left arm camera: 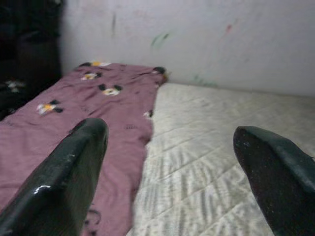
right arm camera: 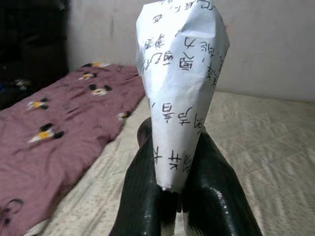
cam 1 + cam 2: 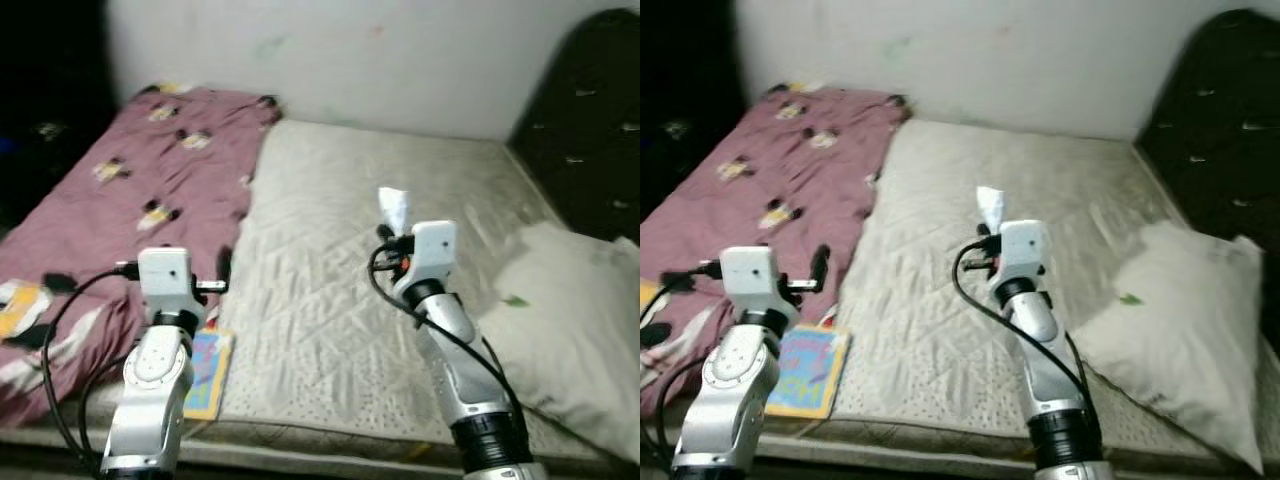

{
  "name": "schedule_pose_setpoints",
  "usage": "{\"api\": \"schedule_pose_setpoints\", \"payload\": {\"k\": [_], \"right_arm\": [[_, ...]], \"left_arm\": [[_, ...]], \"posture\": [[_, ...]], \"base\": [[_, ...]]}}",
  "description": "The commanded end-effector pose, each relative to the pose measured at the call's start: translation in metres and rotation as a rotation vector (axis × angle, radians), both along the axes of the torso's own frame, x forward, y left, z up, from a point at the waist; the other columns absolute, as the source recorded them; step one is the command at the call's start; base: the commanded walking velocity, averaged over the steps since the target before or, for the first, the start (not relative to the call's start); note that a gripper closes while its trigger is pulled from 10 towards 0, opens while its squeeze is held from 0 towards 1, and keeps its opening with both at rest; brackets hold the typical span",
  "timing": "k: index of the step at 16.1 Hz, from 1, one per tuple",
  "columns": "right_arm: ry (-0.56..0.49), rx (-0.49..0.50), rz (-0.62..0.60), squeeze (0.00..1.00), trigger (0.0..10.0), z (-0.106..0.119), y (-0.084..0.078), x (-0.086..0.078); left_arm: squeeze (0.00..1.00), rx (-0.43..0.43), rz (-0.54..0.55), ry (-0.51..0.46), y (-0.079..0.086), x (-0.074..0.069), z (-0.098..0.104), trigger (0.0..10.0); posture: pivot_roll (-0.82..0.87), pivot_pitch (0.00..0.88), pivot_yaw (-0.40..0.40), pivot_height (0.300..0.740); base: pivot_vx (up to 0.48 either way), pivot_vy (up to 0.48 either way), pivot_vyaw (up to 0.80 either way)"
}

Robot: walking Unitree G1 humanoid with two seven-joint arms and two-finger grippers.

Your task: Clean up the room

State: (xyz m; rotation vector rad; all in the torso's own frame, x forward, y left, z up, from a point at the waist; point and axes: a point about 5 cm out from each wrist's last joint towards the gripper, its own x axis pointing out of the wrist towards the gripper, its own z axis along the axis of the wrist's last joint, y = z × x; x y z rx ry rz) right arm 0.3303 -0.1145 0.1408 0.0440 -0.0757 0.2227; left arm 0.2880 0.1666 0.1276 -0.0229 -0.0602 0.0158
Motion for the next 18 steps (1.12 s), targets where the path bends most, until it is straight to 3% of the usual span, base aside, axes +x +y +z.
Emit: {"api": "schedule_pose_setpoints", "payload": {"k": [1, 15, 18], "right_arm": [[0.018, 0.001, -0.028, 0.00, 10.0, -0.0046, -0.0095, -0.0005], [0.009, -0.046, 0.011, 0.00, 10.0, -0.0072, -0.0043, 0.0002], [0.004, -0.043, 0.014, 0.00, 10.0, -0.0073, -0.0036, 0.0003]], "left_arm": [[0.00, -0.009, -0.025, 0.001, -0.0072, 0.0011, 0.0001, 10.0], [0.00, -0.006, -0.028, -0.008, -0.0089, 0.0036, 0.0007, 10.0], [0.00, -0.004, -0.032, -0.011, -0.0092, 0.0045, 0.0014, 10.0]], "posture": [[-0.01, 0.000, -0.017, 0.740], [-0.01, 0.000, -0.019, 0.740], [-0.01, 0.000, -0.018, 0.740]], "base": [[0.000, 0.420, -0.40], [0.000, 0.421, -0.12], [0.000, 0.419, 0.55]]}}
